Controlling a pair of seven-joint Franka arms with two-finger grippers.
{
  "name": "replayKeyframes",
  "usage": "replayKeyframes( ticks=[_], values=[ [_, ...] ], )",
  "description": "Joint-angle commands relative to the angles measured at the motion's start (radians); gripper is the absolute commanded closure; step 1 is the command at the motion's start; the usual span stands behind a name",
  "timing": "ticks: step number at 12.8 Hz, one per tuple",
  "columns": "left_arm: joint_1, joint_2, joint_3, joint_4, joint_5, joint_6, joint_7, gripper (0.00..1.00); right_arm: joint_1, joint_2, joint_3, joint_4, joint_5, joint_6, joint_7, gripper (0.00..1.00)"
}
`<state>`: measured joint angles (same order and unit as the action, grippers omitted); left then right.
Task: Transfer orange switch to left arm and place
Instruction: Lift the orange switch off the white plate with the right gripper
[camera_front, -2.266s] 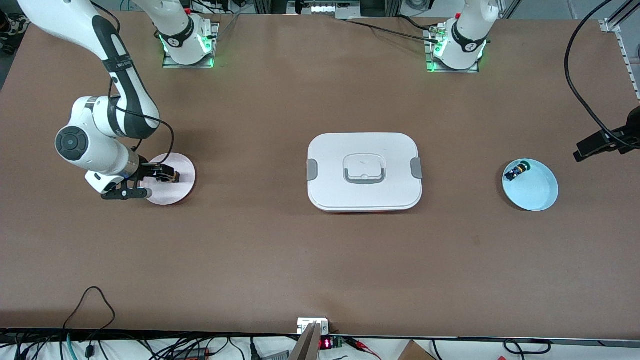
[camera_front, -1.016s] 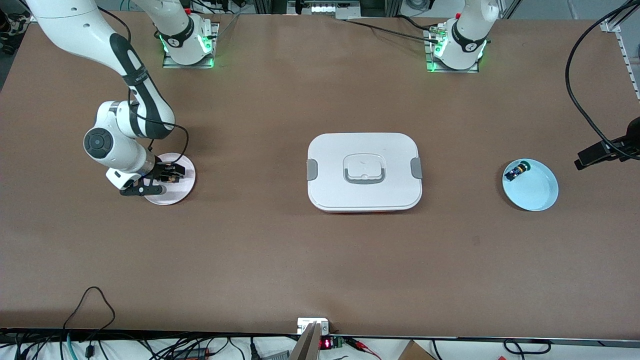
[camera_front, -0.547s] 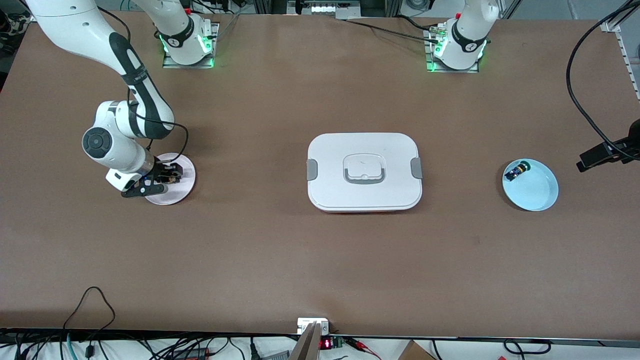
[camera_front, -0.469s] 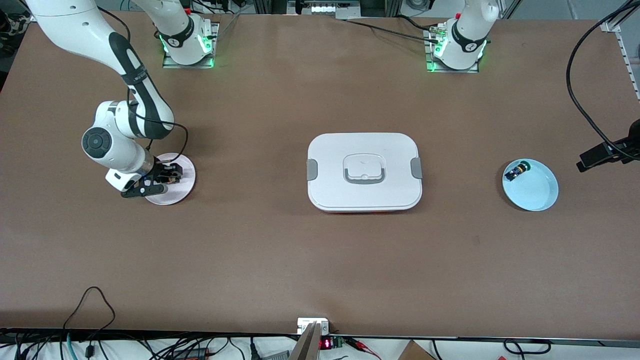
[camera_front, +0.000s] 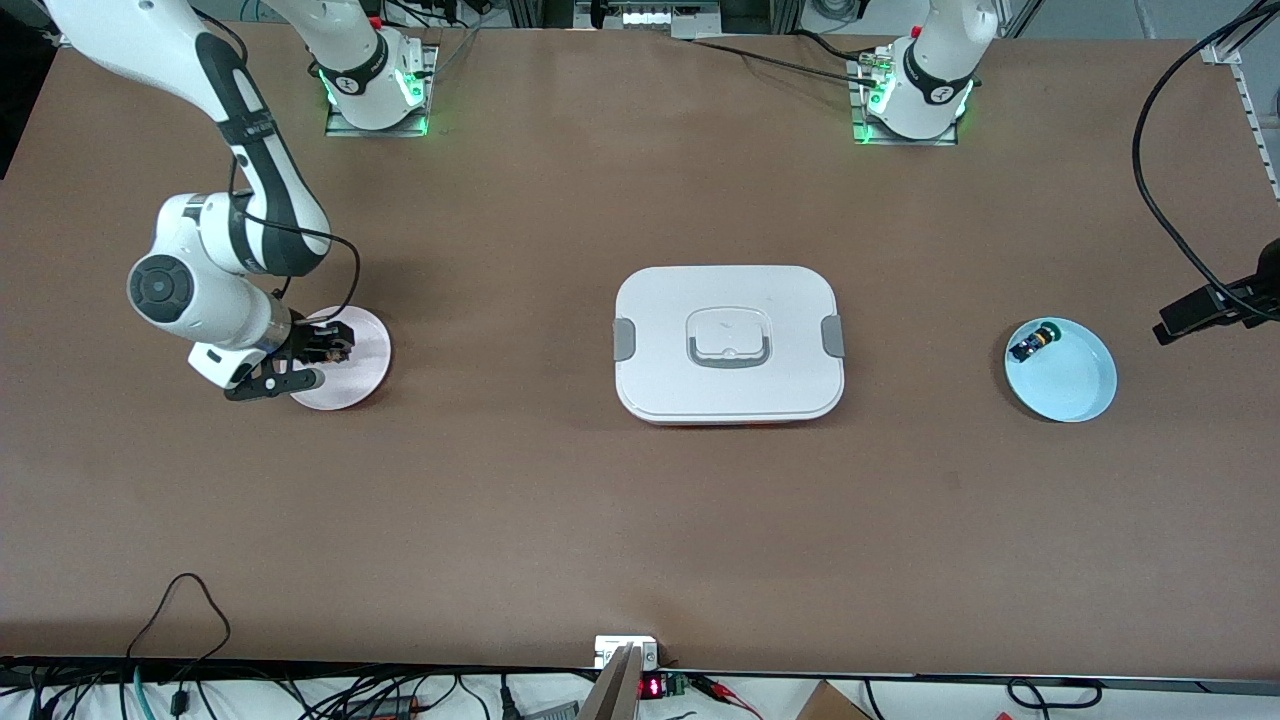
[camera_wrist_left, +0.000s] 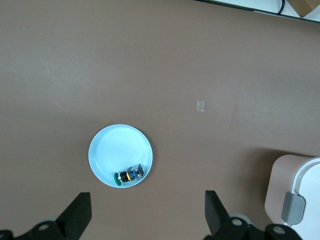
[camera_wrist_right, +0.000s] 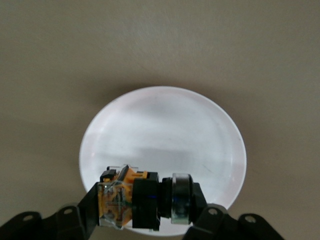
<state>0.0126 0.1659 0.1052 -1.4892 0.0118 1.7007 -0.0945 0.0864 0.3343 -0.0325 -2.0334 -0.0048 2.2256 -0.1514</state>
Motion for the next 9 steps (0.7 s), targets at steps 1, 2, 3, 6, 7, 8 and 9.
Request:
replayKeyframes(
  ticks=[1,2,3,6,7,8,9],
  values=[
    [-0.002,0.017,-0.001,0.032,0.005,-0.006,0.001,0.0,0.013,-0.026,0.009,0.113,0.016,-0.16,-0.02,0.81],
    [0.0,0.017,-0.001,0.03,0.005,-0.006,0.001,0.0,0.01,-0.04,0.014,0.136,0.016,-0.194,-0.022,0.82],
    [-0.003,0.017,-0.002,0.03,0.005,-0.006,0.001,0.0,0.013,-0.052,0.025,0.154,0.016,-0.219,-0.025,0.83],
    [-0.005,0.02,-0.009,0.026,0.007,-0.009,0.012,0.0,0.013,-0.084,0.055,0.218,0.019,-0.302,-0.04,0.87],
    [0.001,0.017,-0.002,0.03,0.002,-0.009,0.01,0.0,0.013,-0.084,0.062,0.24,0.02,-0.334,-0.048,0.88],
    [-0.002,0.02,-0.002,0.03,0.005,-0.009,0.009,0.0,0.01,-0.087,0.072,0.258,0.025,-0.366,-0.084,0.88],
    [-0.006,0.023,-0.008,0.03,0.007,-0.007,0.007,0.0,0.01,-0.09,0.072,0.275,0.051,-0.385,-0.143,0.88]
  ],
)
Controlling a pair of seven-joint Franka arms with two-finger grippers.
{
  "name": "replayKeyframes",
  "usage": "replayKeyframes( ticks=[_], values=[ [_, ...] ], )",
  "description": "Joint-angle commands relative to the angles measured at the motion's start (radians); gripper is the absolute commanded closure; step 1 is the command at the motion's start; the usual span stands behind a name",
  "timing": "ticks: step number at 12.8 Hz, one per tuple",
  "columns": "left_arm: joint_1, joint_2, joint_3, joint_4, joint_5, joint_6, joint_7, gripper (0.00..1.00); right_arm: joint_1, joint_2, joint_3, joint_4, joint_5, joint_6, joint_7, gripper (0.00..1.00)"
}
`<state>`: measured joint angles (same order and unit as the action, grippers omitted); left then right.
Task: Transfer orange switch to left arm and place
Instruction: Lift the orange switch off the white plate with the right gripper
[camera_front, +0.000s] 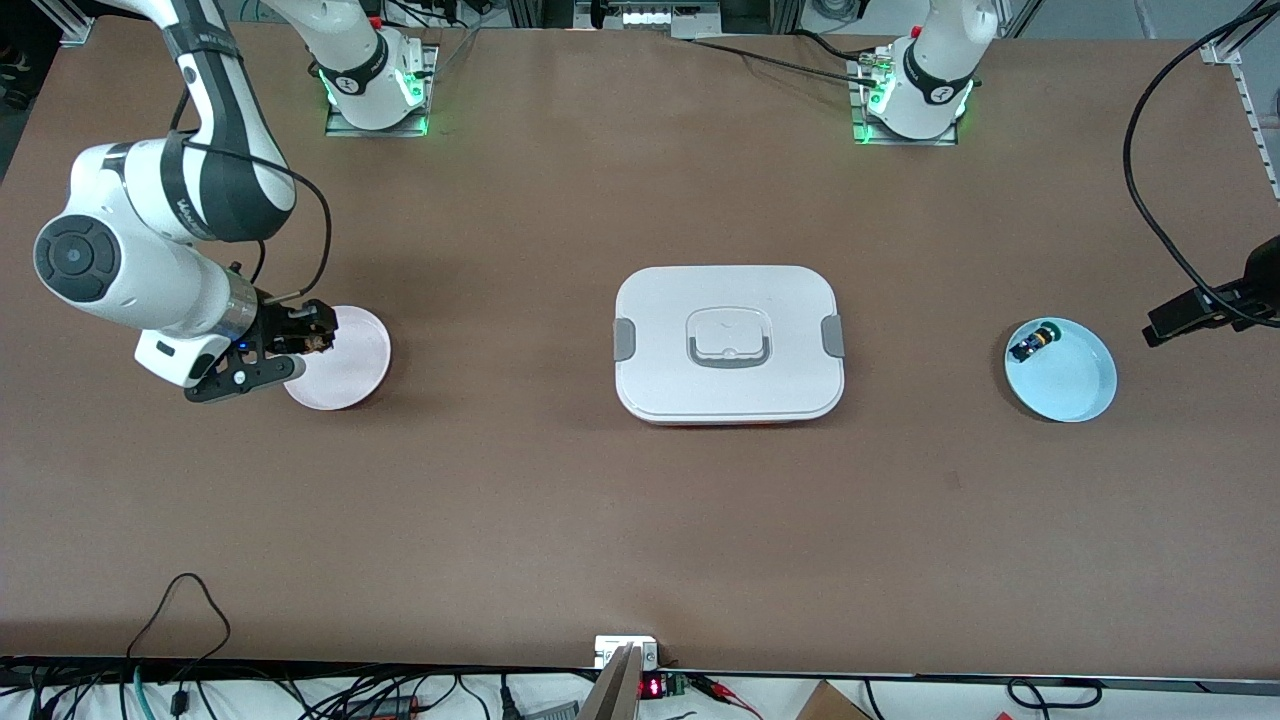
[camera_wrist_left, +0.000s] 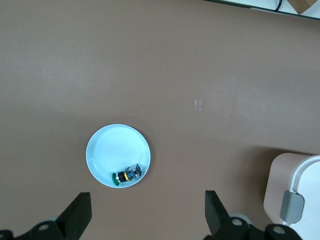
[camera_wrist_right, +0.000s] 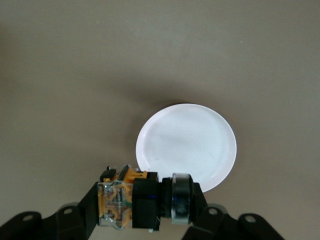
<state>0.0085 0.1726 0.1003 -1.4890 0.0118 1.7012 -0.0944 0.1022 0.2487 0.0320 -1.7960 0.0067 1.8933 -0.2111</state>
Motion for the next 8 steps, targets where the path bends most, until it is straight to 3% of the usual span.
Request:
replayKeyframes(
  ticks=[1,8],
  values=[
    [-0.007,0.016,-0.004,0.03,0.008,-0.008,0.01,0.0,-0.006,-0.006,0.008,0.059,0.088,-0.057,-0.13,0.88],
    [-0.008,0.01,-0.007,0.032,-0.01,-0.014,0.038,0.0,-0.001,-0.035,0.014,0.112,0.128,-0.099,-0.388,0.88]
  ],
)
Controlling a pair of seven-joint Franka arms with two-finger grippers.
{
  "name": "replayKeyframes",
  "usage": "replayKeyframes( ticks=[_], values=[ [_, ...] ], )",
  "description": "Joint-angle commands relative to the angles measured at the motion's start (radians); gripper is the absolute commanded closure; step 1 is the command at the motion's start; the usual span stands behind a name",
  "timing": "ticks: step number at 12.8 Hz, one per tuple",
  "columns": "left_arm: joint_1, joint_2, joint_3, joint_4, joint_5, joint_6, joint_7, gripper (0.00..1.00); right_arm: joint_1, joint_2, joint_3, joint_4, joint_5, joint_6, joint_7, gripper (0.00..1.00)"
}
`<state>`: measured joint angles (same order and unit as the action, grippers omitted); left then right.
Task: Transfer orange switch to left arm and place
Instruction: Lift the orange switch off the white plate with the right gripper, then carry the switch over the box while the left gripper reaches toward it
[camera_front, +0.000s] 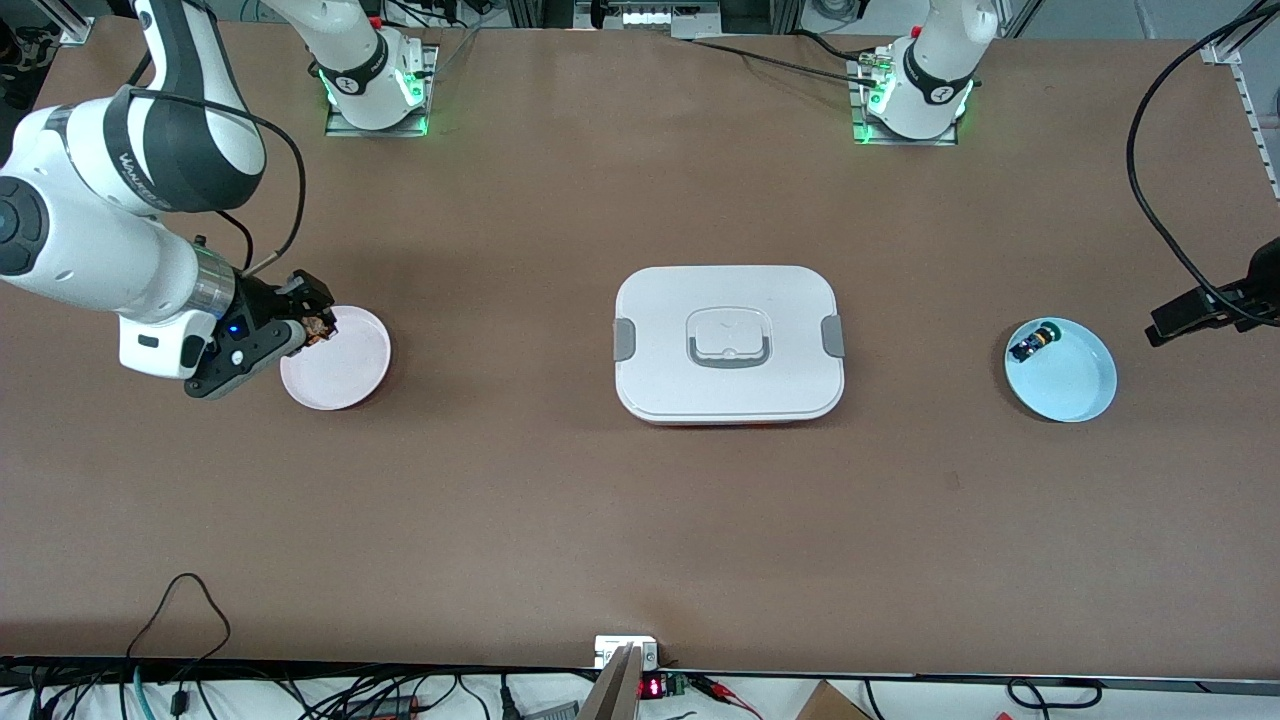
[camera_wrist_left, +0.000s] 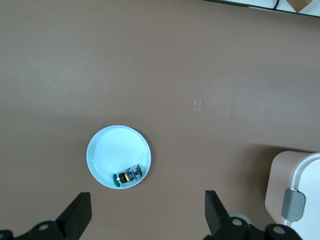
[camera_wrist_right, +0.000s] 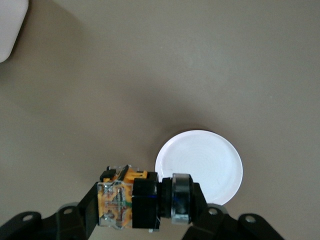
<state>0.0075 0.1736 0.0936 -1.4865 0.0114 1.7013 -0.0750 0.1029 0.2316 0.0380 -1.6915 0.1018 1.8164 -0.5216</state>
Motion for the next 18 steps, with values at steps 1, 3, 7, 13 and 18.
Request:
replayKeyframes(
  ticks=[1,3,7,13,18],
  values=[
    [-0.007,0.01,0.0,0.031,-0.008,-0.015,0.018,0.0,0.0,-0.023,0.006,0.009,0.077,-0.023,-0.104,0.88],
    [-0.007,0.009,0.0,0.031,-0.011,-0.018,0.02,0.0,-0.011,-0.021,0.005,-0.003,0.107,-0.025,-0.213,0.88],
    [-0.001,0.009,0.003,0.031,-0.149,-0.077,0.018,0.0,-0.023,-0.023,0.003,-0.004,0.159,-0.06,-0.426,0.88],
    [-0.015,0.007,-0.012,0.051,-0.168,-0.115,0.014,0.0,-0.069,-0.031,0.0,-0.033,0.392,-0.083,-0.716,0.88],
    [-0.003,0.003,-0.041,-0.09,-0.558,-0.138,0.021,0.0,-0.062,-0.026,0.0,-0.079,0.669,-0.089,-0.94,0.88]
  ],
)
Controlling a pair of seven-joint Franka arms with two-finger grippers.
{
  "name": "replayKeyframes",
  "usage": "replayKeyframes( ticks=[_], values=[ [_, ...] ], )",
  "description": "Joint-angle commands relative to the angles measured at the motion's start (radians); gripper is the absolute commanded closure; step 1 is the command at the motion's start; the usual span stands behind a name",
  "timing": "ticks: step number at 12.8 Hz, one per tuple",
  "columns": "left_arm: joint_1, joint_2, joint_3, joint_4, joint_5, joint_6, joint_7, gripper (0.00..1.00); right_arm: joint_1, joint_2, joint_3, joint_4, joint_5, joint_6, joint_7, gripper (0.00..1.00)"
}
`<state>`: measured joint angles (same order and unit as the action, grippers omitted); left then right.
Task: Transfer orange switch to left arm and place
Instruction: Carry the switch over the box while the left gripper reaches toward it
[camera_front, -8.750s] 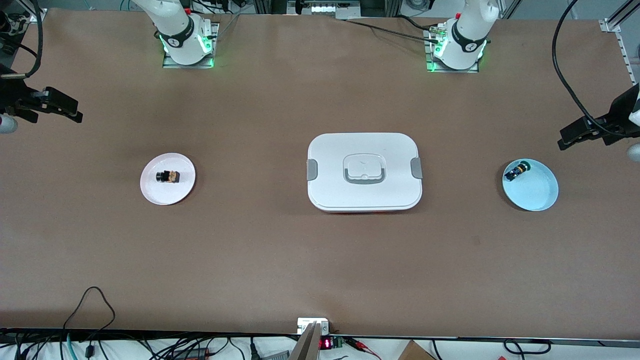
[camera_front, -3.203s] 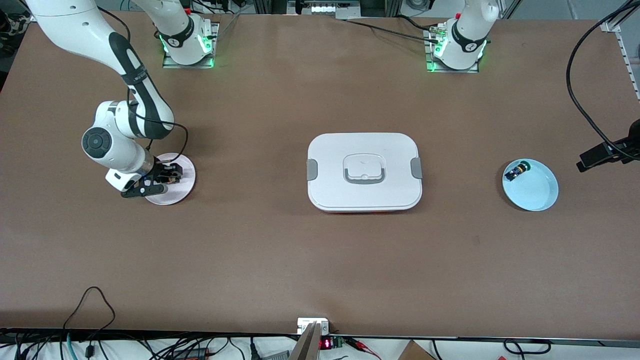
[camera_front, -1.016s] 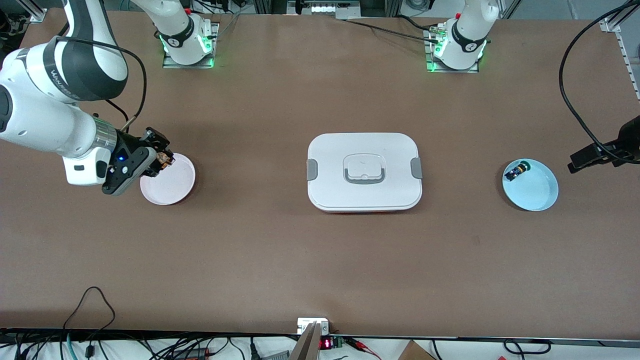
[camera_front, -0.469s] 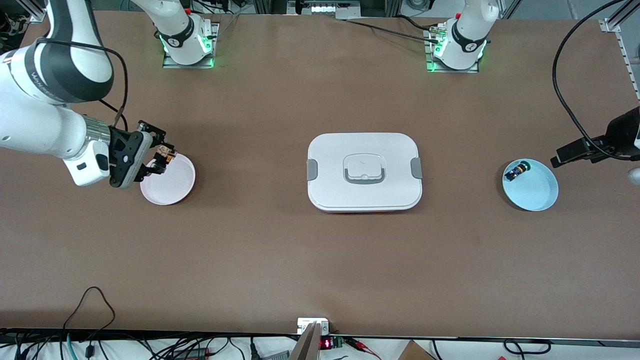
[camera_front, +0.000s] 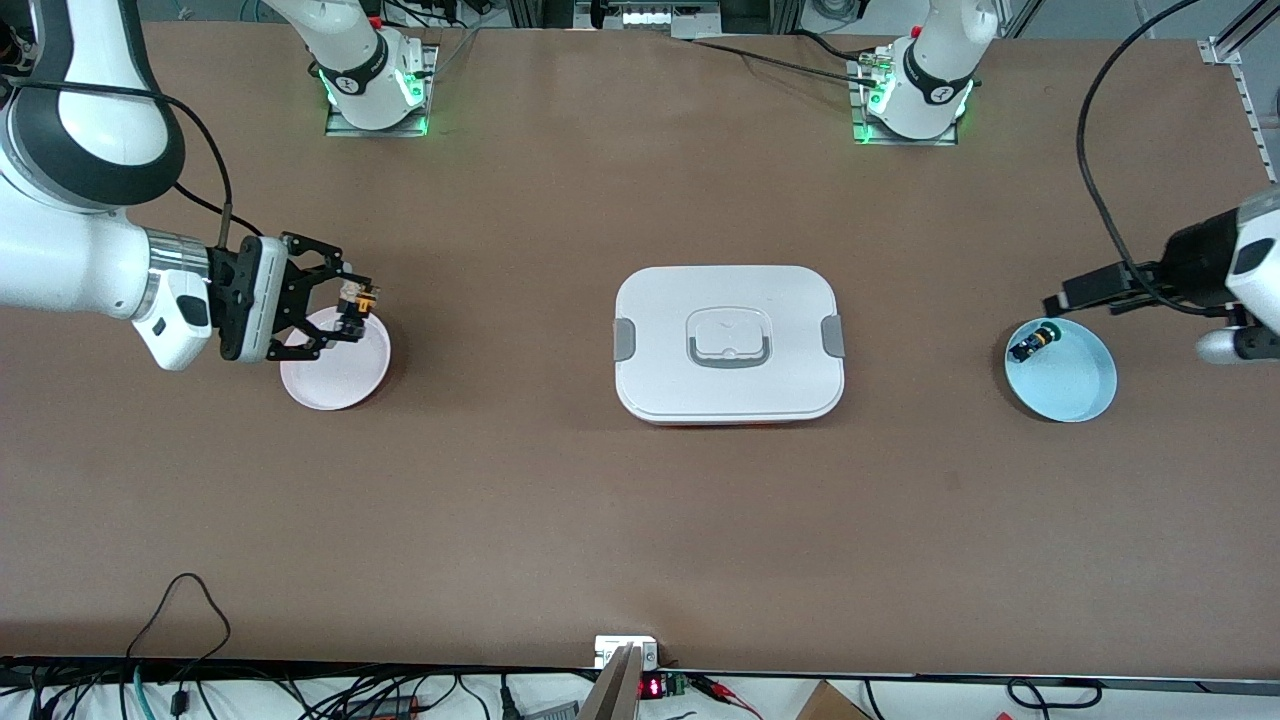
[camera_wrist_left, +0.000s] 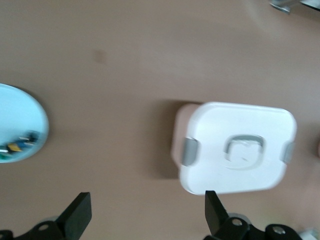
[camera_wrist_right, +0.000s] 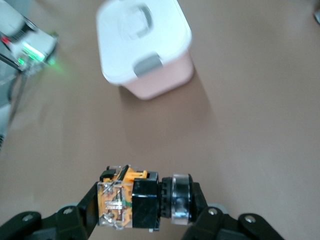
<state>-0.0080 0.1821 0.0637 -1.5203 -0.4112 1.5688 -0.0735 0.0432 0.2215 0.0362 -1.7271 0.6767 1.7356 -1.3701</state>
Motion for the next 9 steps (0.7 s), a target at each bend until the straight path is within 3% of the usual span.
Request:
replayKeyframes(
  ticks=[1,5,9],
  values=[
    [0.016,-0.004,-0.011,-0.105,-0.25,-0.007,0.023,0.0,-0.002,-0.016,0.002,-0.06,0.134,-0.008,-0.124,0.88],
    [-0.038,0.011,-0.021,-0.191,-0.584,0.003,0.015,0.0,0.026,0.031,0.002,-0.078,0.305,-0.042,-0.263,0.88],
    [-0.216,0.036,-0.056,-0.261,-0.823,0.268,0.023,0.0,0.084,0.053,0.002,-0.1,0.507,-0.053,-0.352,0.88]
  ],
)
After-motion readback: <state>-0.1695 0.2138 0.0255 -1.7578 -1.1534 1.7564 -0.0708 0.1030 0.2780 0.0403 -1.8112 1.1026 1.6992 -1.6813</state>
